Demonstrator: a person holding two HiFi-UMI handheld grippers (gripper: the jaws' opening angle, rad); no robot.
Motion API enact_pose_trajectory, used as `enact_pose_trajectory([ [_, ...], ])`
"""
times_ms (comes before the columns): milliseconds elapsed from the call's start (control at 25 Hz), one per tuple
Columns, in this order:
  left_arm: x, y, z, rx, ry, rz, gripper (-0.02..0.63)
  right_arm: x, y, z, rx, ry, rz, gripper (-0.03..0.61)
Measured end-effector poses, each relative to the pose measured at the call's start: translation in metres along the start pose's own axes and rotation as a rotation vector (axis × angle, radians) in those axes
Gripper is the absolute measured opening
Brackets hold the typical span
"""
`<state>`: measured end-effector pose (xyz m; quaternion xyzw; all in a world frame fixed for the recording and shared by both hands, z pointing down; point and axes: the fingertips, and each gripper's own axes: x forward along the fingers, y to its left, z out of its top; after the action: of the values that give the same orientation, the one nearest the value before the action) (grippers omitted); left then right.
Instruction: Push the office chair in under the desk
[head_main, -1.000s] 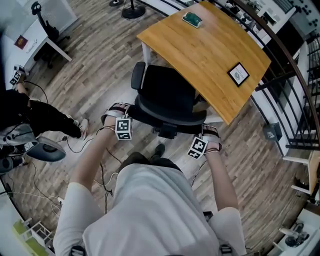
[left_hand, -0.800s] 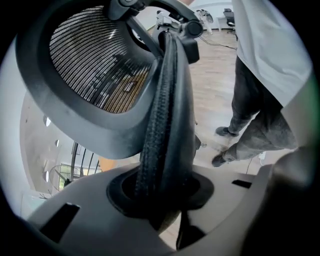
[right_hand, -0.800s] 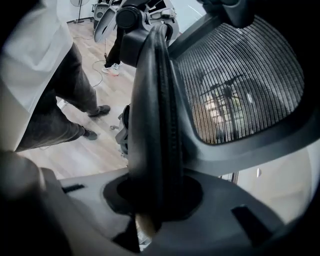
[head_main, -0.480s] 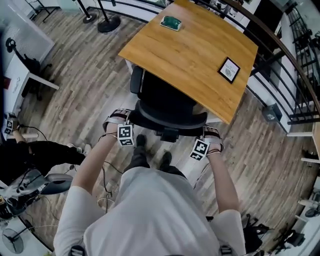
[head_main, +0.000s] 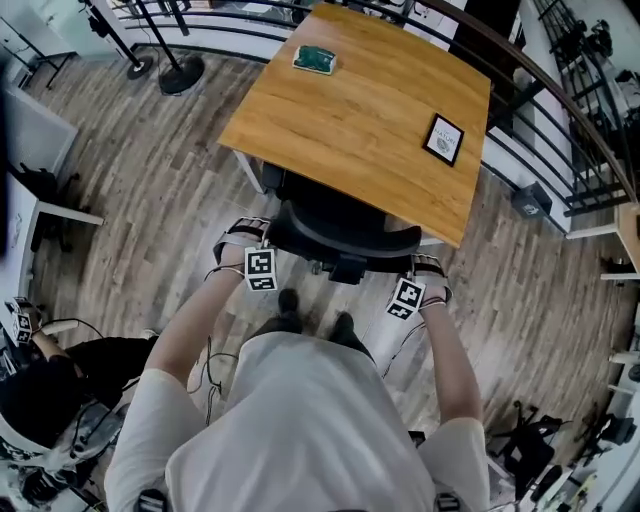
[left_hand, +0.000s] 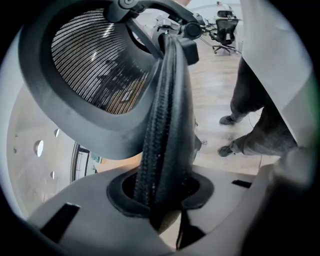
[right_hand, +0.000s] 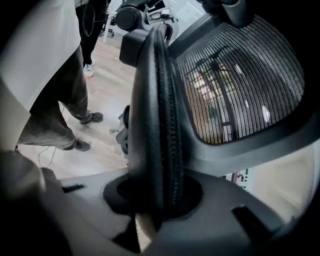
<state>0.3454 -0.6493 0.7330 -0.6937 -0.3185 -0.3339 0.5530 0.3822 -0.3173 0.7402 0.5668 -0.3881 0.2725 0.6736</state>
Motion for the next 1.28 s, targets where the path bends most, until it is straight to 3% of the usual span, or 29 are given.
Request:
enact_pose_trajectory([
  [400, 0.037, 0.059, -0.014, 0.087, -0.07, -0.01, 0.101, 0.018, -0.031, 0.014, 0.097, 0.061, -0.003, 0.064],
  [840, 0.069, 0.108, -0.006, 0.134, -0.098, -0.015, 0.103, 0.035, -0.062, 0.005, 0.154, 0.097, 0.001, 0.064],
  [1280, 0.083, 0.119, 0.0, 0.153, -0.108, -0.033, 0.103, 0.045, -0.069, -0.001, 0.167, 0.109, -0.002, 0.066],
])
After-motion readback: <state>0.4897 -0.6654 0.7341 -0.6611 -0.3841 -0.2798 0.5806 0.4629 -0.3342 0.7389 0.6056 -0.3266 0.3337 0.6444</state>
